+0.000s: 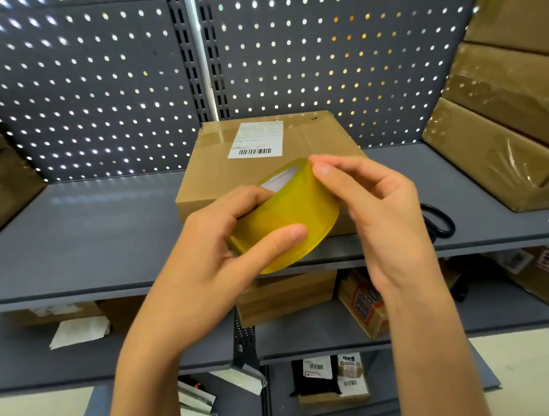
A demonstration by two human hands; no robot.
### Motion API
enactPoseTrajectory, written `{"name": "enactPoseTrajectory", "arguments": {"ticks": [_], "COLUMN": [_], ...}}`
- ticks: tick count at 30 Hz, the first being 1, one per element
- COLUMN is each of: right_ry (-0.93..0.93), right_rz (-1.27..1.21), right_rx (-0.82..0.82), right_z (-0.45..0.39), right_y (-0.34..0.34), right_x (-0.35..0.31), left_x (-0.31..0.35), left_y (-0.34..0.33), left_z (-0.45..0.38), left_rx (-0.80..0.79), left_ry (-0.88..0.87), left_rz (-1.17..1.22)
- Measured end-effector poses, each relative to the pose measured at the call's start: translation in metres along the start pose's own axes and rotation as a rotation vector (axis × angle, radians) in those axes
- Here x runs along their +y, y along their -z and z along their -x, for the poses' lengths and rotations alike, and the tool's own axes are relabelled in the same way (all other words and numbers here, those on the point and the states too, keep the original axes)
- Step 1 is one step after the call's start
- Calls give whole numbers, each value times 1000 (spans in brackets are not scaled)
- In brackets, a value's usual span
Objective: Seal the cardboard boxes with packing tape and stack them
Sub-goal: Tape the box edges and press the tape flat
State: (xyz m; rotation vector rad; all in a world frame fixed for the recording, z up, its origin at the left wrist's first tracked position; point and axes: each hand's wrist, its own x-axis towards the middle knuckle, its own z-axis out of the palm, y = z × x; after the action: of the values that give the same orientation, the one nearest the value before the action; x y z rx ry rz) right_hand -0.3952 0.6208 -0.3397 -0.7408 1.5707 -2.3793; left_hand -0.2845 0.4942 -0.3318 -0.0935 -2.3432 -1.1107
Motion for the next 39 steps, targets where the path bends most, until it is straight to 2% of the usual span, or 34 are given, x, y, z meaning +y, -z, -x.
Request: {"name": "enactPoseTrajectory", "arguments": {"ticks": [4, 10, 13, 18, 22, 27, 29, 34, 36, 39], "right_ry": [-94, -35, -58, 34, 72, -139, -154, 68, 192, 331], "right_rz": [11, 112, 77, 90, 57, -33, -51, 86, 184, 301], "right_rx": [41, 152, 223, 267, 197, -88, -35, 192, 253, 351], "right_z": [0, 5, 8, 13, 14, 10, 8, 6, 7, 9], "right_y": [2, -6, -9, -11, -4, 23, 24, 14, 15, 20], "right_x": [4, 6, 8, 7, -2, -20, -13, 4, 5, 8], "left_x": [1, 2, 4, 4, 7, 1, -2, -8, -10, -7], "left_y": [-7, -17, -25, -31, -30, -23, -21, -30, -35, -41], "left_z": [0, -3, -4, -8, -7, -4, -3, -2, -4, -5], "left_rx": [-22, -13, 30, 151, 142, 38, -62, -294, -285, -219], "left_ry": [29, 78, 96, 139, 105, 228, 252, 267, 228, 138], "left_rz": [-13, -9, -59, -103, -42, 322, 395, 435, 424, 281]}}
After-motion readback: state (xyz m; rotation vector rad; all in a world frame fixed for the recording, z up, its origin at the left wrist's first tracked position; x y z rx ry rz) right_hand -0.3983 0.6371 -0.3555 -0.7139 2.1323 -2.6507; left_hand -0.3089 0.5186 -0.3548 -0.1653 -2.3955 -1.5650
